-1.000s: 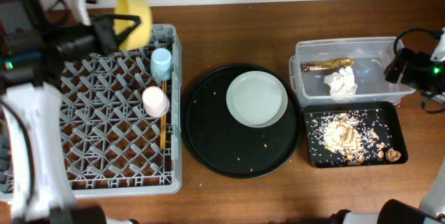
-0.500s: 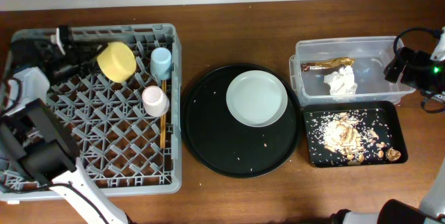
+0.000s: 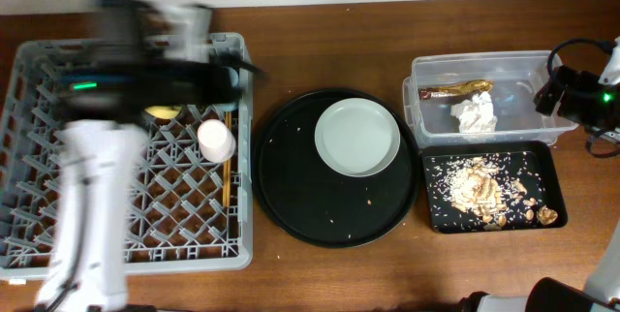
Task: Sort waste into correct bins and load items into the dishwasher rack
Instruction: 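Grasp the yellow bowl with the left gripper and place it in the rack, then grasp the white plate with the left gripper and stand it in the rack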
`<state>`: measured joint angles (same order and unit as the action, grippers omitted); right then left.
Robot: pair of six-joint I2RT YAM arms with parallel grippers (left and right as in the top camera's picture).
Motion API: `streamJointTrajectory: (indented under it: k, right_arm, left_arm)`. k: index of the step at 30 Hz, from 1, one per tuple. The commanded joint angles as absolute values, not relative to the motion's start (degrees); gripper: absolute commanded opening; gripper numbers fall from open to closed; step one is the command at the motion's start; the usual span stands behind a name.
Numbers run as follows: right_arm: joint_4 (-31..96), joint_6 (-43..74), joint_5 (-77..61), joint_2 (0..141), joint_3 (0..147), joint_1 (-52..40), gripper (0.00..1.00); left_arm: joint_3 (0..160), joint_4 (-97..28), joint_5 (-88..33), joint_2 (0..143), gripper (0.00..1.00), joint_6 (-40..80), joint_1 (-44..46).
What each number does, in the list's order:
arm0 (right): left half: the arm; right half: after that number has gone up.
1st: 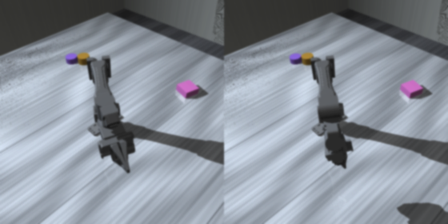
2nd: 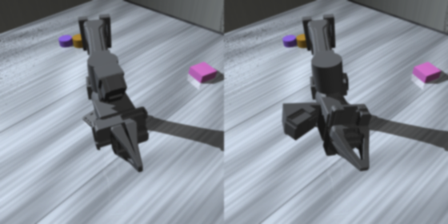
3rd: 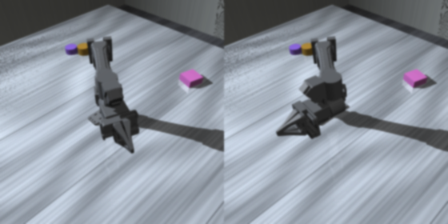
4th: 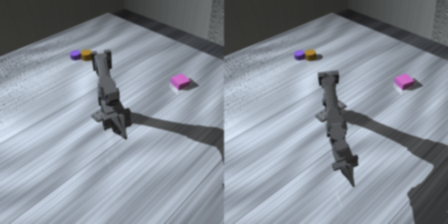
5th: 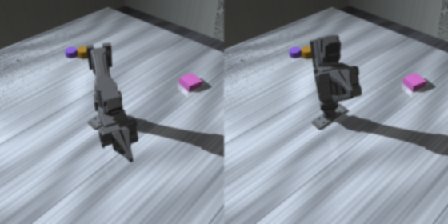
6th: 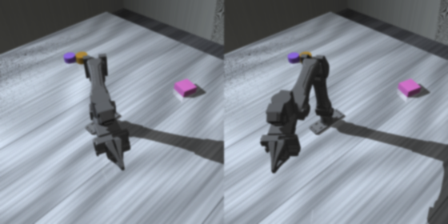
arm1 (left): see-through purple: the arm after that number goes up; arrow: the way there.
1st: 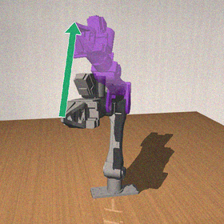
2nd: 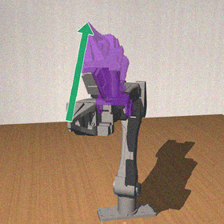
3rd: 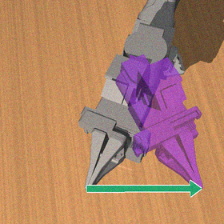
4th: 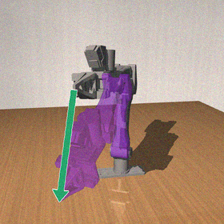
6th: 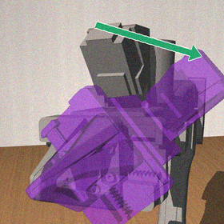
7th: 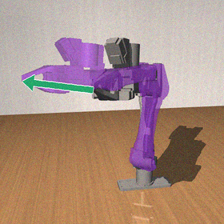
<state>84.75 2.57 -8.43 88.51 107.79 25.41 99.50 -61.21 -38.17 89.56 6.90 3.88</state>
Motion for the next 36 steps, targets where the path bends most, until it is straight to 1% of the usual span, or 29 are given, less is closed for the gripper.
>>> streamJointTrajectory:
  k: [1, 2, 3, 4, 6, 9, 11, 16, 17, 18, 19, 20, 21, 23, 25, 27, 28, 29, 30, 31, 32, 33, 35, 36]
  right_arm:
    - [84.7, 2.4, -8.1, 88.3, 108.2, 25.6, 0.99]
    - [84.7, 2.4, -8.1, 88.3, 108.2, 25.6, 0.99]
    - [84.7, 2.4, -8.1, 88.3, 108.2, 25.6, 0.99]
    - [84.7, 2.4, -8.1, 88.3, 108.2, 25.6, 0.99]
    - [84.7, 2.4, -8.1, 88.3, 108.2, 25.6, 0.99]
    - [84.7, 2.4, -8.1, 88.3, 108.2, 25.6, 0.99]
    - [84.7, 2.4, -8.1, 88.3, 108.2, 25.6, 0.99]
    - [84.7, 2.4, -8.1, 88.3, 108.2, 25.6, 0.99]
    - [84.7, 2.4, -8.1, 88.3, 108.2, 25.6, 0.99]
    - [84.7, 2.4, -8.1, 88.3, 108.2, 25.6, 0.99]
    - [84.7, 2.4, -8.1, 88.3, 108.2, 25.6, 0.99]
    - [84.7, 2.4, -8.1, 88.3, 108.2, 25.6, 0.99]
    - [84.7, 2.4, -8.1, 88.3, 108.2, 25.6, 0.99]
    - [84.7, 2.4, -8.1, 88.3, 108.2, 25.6, 0.99]
    - [84.7, 2.4, -8.1, 88.3, 108.2, 25.6, 0.99]
    - [84.7, 2.4, -8.1, 88.3, 108.2, 25.6, 0.99]
    - [84.7, 2.4, -8.1, 88.3, 108.2, 25.6, 0.99]
    - [84.7, 2.4, -8.1, 88.3, 108.2, 25.6, 0.99]
    - [84.7, 2.4, -8.1, 88.3, 108.2, 25.6, 0.99]
    - [84.7, 2.4, -8.1, 88.3, 108.2, 25.6, 0.99]
    - [84.7, 2.4, -8.1, 88.3, 108.2, 25.6, 0.99]
    - [84.7, 2.4, -8.1, 88.3, 108.2, 25.6, 0.99]
    - [84.7, 2.4, -8.1, 88.3, 108.2, 25.6, 0.99]
    - [84.7, 2.4, -8.1, 88.3, 108.2, 25.6, 0.99]
  left_arm:
    - [97.3, -60.1, -16.6, 95.9, 0.62, 6.6, 26.7]
    - [97.3, -58.3, -12.5, 100.7, 0.62, 6.8, 34.3]
    - [97.3, -56.0, -10.5, 104.6, 0.62, 6.8, 38.7]
    - [97.3, -52.2, -8.8, 110.0, 0.6, 6.8, 43.0]
    - [97.3, -45.8, -8.5, 117.1, 0.57, 6.8, 46.8]
    - [97.3, -38.8, -8.5, 122.8, 0.51, 6.8, 48.4]
    - [97.3, -36.6, -7.0, 125.7, 0.43, 6.8, 48.5]
    - [97.3, -35.5, -4.4, 131.2, 0.42, 6.8, 48.6]
    - [97.3, -35.7, -4.4, 131.5, 0.37, 6.8, 48.6]
    - [97.3, -35.8, -4.4, 131.5, 0.28, 6.8, 48.6]
    - [97.3, -35.8, -4.4, 131.5, 0.1, 6.8, 48.6]
    - [97.3, -35.9, -4.4, 131.5, 0.08, 6.8, 48.6]
    - [97.3, -36.8, -4.4, 131.1, 0.0, 6.8, 48.6]
    - [97.3, -38.7, -3.5, 127.0, 0.0, 6.8, 48.6]
    - [97.3, -41.7, 0.0, 113.8, 0.0, 6.8, 48.5]
    - [97.3, -45.3, -0.3, 99.9, 0.0, 7.0, 47.4]
    - [97.3, -48.6, -1.7, 92.1, 0.0, 8.1, 45.6]
    - [97.3, -52.2, -5.5, 85.4, 0.0, 8.3, 42.6]
    - [97.3, -56.6, -10.0, 78.9, 0.0, 9.1, 37.6]
    - [97.3, -60.3, -13.7, 74.1, 0.0, 9.2, 31.7]
    - [97.3, -65.3, -20.9, 69.6, 0.0, 8.8, 21.9]
    - [97.3, -68.1, -27.8, 68.0, 0.0, 6.2, 15.4]
    - [97.3, -76.5, -48.8, 68.3, 0.0, -2.5, -1.1]
    - [97.3, -79.5, -54.1, 69.4, 0.0, -5.3, -5.5]
